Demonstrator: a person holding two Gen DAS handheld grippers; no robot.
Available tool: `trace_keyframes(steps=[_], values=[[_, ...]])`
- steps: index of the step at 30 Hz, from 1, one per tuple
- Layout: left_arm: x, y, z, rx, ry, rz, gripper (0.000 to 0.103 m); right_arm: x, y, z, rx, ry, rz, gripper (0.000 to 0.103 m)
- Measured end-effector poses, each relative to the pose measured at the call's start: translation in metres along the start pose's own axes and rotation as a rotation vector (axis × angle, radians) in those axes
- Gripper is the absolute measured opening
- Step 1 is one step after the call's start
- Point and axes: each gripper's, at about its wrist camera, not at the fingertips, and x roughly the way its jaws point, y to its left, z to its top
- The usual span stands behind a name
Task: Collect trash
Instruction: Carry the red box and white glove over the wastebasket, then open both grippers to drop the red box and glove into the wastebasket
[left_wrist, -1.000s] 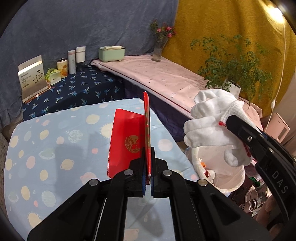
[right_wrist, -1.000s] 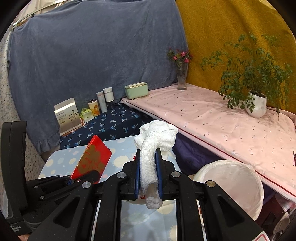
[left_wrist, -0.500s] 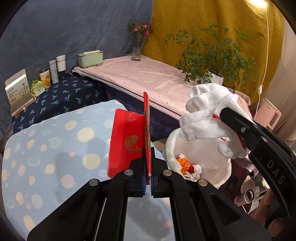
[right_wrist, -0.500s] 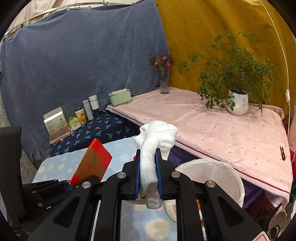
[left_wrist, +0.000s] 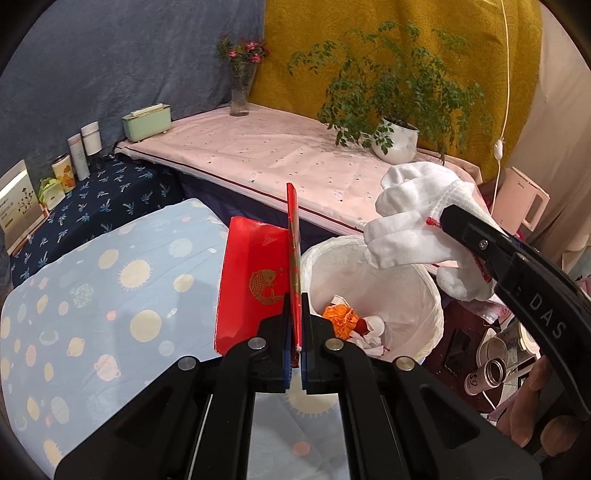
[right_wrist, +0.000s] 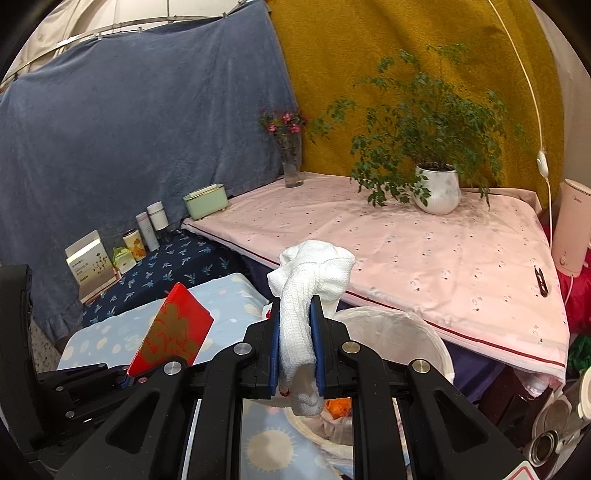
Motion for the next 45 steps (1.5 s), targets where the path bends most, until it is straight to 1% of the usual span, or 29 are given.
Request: trace_keyframes(steps=[18,28,32,33,34,35,36,39,41,44,45], values=[[0.029,-0.054,0.007,0.07,0.046,-0.096,0.003,0.001,-0.053,-0.008,0.06,0.017,-0.074,0.014],[0.056,-0.064,0.008,0.059,0.093,-0.149,0.003,0.012,-0.07,-0.013,0.079,0.041,-0.098,0.014],[0.063,-0.063,0.007,0.047,0.104,-0.164,0.006,0.017,-0.075,-0.014,0.086,0.051,-0.104,0.014],[0.064,-0.062,0.007,0.041,0.106,-0.161,0.008,0.019,-0.075,-0.015,0.089,0.057,-0.105,0.014],[0.066,-0.06,0.008,0.036,0.105,-0.161,0.017,0.021,-0.076,-0.016,0.092,0.061,-0.107,0.014],[0.066,-0.06,0.008,0.033,0.104,-0.161,0.029,0.023,-0.077,-0.017,0.094,0.064,-0.107,0.014],[0.067,-0.058,0.007,0.027,0.099,-0.162,0.033,0.025,-0.078,-0.017,0.096,0.069,-0.108,0.014],[0.068,-0.053,0.008,0.019,0.089,-0.152,0.038,0.03,-0.078,-0.019,0.099,0.078,-0.108,0.014],[0.069,-0.048,0.008,0.005,0.088,-0.144,0.044,0.032,-0.078,-0.021,0.098,0.084,-0.107,0.014],[0.069,-0.04,0.008,-0.016,0.082,-0.137,0.048,0.037,-0.074,-0.021,0.092,0.092,-0.104,0.015],[0.068,-0.038,0.008,-0.02,0.081,-0.134,0.049,0.039,-0.072,-0.022,0.09,0.095,-0.102,0.018]])
